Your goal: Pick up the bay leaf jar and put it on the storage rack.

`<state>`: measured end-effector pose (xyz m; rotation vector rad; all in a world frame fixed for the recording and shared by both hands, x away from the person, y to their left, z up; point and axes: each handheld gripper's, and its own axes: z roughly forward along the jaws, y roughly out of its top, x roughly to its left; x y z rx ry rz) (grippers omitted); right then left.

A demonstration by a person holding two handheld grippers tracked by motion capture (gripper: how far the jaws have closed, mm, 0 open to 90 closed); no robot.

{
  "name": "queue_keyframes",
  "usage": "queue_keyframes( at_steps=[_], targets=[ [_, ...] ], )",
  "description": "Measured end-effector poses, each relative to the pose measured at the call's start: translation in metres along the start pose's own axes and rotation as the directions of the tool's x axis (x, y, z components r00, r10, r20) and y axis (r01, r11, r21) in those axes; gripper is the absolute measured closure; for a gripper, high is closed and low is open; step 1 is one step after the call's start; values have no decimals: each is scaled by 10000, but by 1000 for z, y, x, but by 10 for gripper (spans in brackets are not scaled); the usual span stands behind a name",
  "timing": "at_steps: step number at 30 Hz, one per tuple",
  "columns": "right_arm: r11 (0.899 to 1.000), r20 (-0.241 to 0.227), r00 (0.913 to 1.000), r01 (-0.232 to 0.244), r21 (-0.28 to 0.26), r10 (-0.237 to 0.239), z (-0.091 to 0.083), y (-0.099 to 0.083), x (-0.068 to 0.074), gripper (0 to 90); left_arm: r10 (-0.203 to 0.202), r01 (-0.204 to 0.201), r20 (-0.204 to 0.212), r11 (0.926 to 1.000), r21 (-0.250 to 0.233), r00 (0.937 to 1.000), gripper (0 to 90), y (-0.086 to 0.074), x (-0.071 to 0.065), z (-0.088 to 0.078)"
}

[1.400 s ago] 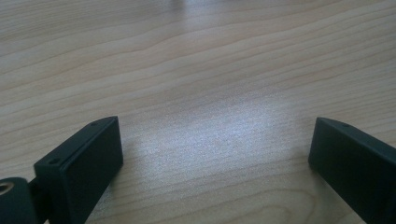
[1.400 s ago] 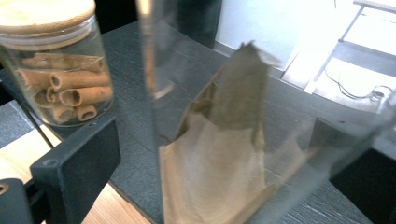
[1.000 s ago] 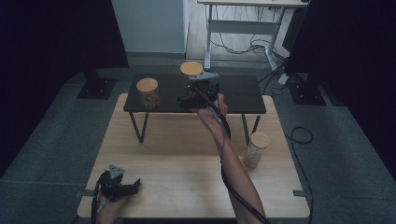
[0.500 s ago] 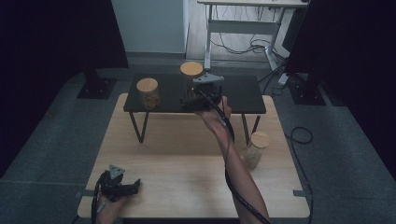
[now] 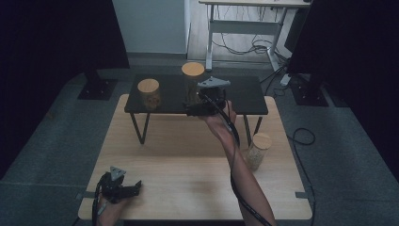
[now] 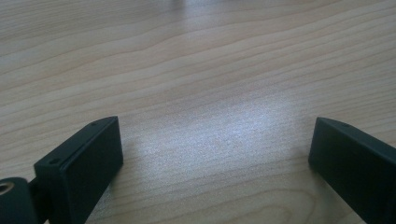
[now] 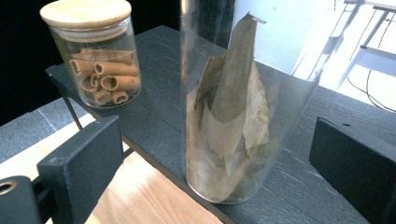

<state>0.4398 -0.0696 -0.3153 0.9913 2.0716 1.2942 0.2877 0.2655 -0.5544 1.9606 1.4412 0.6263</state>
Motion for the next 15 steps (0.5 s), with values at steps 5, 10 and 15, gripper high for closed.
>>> queue_keyframes(
  at_steps=[5,10,15],
  targets=[
    [9999,-37,9999,99,-25,-99,-3,-3,2,30,-2,2,-2,10000,-2,10000,25,0,0,0],
    [9998,-68,9998,204,5,-204,-6,-8,4,35,9,-9,-5,10000,-3,10000,25,0,0,0],
    [9997,-171,9996,226,-29,-227,-9,-13,6,35,-8,8,-5,10000,-17,10000,25,0,0,0]
  ],
)
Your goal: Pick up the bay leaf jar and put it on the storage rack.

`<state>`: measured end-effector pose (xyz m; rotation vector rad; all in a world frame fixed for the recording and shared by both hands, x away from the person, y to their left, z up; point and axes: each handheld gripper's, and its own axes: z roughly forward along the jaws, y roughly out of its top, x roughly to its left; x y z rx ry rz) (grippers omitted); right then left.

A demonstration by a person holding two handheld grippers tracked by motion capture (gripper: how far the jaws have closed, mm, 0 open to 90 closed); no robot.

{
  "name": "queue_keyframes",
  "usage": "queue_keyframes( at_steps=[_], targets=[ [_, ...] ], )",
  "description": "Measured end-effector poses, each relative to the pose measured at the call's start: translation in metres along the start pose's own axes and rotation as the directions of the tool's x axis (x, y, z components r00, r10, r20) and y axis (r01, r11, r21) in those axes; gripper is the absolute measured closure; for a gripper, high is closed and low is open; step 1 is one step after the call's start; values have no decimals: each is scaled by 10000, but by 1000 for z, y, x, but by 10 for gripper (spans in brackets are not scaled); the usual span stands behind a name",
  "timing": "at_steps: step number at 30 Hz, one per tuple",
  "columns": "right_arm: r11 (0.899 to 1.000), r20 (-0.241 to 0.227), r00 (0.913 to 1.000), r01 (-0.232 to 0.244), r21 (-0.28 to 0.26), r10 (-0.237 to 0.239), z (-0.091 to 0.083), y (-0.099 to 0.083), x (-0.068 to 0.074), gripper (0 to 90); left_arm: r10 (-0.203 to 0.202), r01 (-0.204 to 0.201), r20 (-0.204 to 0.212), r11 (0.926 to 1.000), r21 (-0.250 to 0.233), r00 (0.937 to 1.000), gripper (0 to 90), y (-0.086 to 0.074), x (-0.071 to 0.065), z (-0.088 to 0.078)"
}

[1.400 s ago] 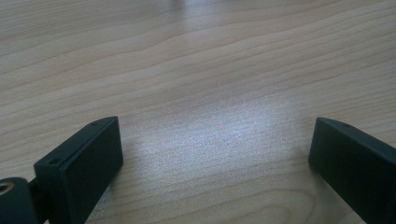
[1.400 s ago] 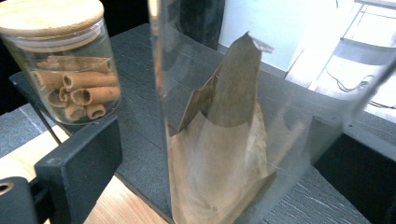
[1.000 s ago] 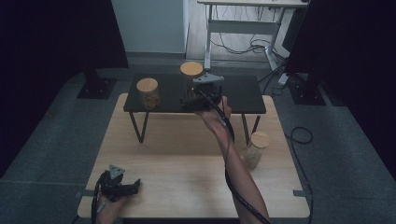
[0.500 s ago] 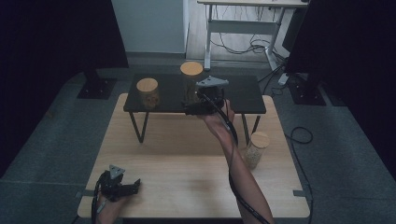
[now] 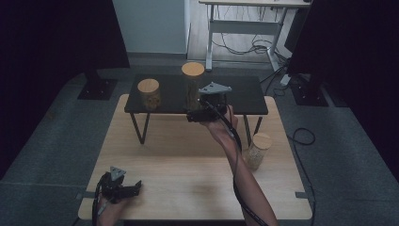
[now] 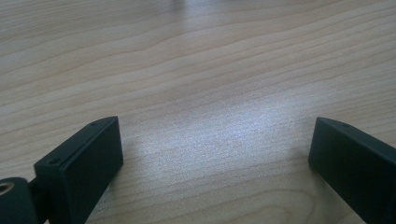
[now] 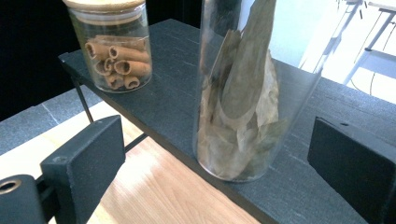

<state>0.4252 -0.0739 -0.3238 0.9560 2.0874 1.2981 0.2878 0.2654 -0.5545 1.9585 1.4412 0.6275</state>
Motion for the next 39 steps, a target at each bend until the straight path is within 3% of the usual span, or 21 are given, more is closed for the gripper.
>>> queue_keyframes(
  at_steps=[16,39],
  targets=[
    [9998,-31,9998,202,-58,-202,-12,-13,5,36,12,-12,-12,10000,17,10000,25,0,0,0],
    [9999,17,10000,76,-119,-75,-25,-35,3,35,22,-22,-14,10000,22,10000,25,0,0,0]
  ],
)
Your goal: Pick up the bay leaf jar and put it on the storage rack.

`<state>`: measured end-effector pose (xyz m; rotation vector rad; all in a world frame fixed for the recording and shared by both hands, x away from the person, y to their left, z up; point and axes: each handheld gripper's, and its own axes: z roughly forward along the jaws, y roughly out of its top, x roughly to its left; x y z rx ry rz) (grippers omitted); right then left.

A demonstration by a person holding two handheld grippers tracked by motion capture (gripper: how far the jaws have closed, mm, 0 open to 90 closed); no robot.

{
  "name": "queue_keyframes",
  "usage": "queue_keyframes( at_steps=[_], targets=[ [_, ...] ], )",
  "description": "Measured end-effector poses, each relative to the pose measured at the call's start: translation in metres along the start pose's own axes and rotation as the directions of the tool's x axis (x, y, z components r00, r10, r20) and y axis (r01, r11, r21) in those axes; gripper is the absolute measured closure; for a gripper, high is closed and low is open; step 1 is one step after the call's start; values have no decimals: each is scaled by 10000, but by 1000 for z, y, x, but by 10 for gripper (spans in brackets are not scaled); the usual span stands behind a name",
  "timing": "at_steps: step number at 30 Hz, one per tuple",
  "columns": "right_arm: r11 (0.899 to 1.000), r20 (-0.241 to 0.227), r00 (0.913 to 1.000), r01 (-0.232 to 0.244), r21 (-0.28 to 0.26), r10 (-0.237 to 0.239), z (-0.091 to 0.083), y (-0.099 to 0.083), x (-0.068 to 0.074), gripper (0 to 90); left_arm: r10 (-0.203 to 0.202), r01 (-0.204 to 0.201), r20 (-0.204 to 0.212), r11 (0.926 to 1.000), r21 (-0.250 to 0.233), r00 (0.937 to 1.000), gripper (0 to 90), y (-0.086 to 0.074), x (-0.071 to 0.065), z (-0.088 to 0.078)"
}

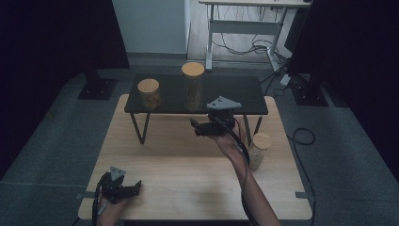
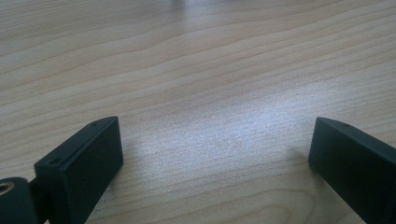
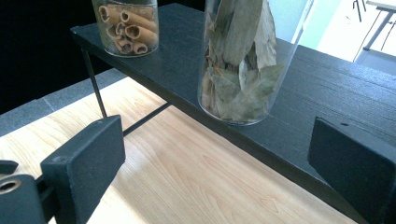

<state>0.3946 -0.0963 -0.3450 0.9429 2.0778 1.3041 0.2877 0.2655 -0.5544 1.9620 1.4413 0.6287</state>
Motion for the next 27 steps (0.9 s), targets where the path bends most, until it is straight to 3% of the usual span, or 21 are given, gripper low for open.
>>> queue_keyframes(
  at_steps=[27],
  targets=[
    [10000,117,9999,-69,-29,69,-19,-32,0,34,-6,6,0,10000,-4,10000,26,0,0,0]
  ],
)
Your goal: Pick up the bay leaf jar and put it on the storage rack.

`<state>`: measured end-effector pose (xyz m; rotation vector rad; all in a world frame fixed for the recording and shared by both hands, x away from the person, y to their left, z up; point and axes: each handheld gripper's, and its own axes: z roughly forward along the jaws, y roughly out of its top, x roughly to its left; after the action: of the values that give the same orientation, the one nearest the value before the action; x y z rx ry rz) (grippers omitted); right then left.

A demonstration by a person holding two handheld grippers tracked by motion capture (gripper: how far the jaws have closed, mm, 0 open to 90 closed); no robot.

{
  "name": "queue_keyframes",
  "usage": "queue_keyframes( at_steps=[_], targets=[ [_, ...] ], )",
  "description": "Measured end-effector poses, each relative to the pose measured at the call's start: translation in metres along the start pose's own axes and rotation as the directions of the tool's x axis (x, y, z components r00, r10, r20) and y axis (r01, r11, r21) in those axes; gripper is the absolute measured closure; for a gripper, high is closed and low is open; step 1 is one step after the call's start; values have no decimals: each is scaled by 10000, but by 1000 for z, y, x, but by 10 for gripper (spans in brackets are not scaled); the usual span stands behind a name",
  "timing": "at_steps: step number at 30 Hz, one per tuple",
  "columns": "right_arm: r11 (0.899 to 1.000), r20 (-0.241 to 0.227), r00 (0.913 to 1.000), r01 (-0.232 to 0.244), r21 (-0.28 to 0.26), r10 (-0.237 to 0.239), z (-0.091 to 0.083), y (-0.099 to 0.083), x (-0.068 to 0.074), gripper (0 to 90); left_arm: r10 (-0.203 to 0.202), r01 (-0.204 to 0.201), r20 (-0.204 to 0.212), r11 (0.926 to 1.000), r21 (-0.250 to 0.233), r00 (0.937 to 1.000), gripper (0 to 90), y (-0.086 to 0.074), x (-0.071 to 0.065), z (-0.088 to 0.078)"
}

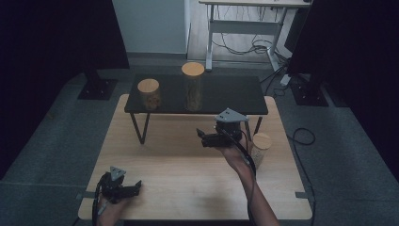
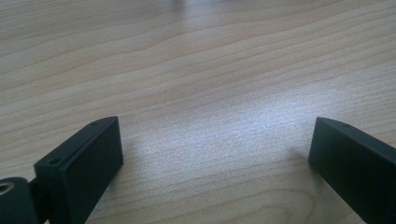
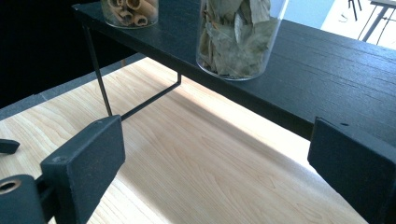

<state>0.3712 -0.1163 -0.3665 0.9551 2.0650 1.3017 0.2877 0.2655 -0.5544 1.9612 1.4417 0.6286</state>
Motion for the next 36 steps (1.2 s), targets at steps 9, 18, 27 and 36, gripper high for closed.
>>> queue_keyframes(
  at_steps=[9,18,27,36],
  targets=[
    [9999,79,10000,53,-86,-53,-8,-9,0,35,-4,4,1,10000,-4,10000,25,0,0,0],
    [10000,93,9999,-70,-46,71,-14,-22,-2,36,-16,16,-15,10000,1,10000,25,0,0,0],
    [10000,257,9997,-14,-61,15,-21,-32,-4,37,-11,11,-20,10000,8,10000,26,0,0,0],
    [10000,388,9992,28,-91,-24,-28,-40,-3,38,-17,17,-18,10000,25,10000,26,0,0,0]
  ],
)
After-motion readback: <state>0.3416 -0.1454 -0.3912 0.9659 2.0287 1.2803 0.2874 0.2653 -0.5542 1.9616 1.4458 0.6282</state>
